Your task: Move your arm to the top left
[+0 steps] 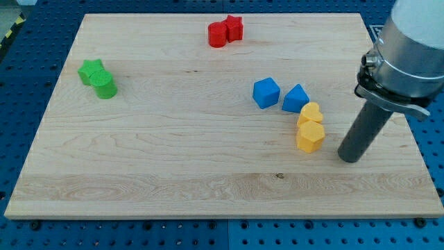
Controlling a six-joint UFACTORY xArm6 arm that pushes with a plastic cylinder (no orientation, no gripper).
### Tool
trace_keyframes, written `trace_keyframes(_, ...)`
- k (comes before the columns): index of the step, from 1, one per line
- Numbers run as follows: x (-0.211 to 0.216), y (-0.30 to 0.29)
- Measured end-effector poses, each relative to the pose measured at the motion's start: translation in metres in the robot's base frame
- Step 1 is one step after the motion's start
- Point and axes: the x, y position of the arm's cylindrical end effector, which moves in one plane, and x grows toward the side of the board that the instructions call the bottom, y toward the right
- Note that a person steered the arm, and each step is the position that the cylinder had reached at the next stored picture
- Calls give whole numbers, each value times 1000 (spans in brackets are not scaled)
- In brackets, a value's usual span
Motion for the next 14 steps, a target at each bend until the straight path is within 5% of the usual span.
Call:
trace_keyframes(5, 13, -57)
trace_keyframes(9, 14, 53)
trace_keyframes(11, -83, 111)
trace_keyframes(14, -243, 53)
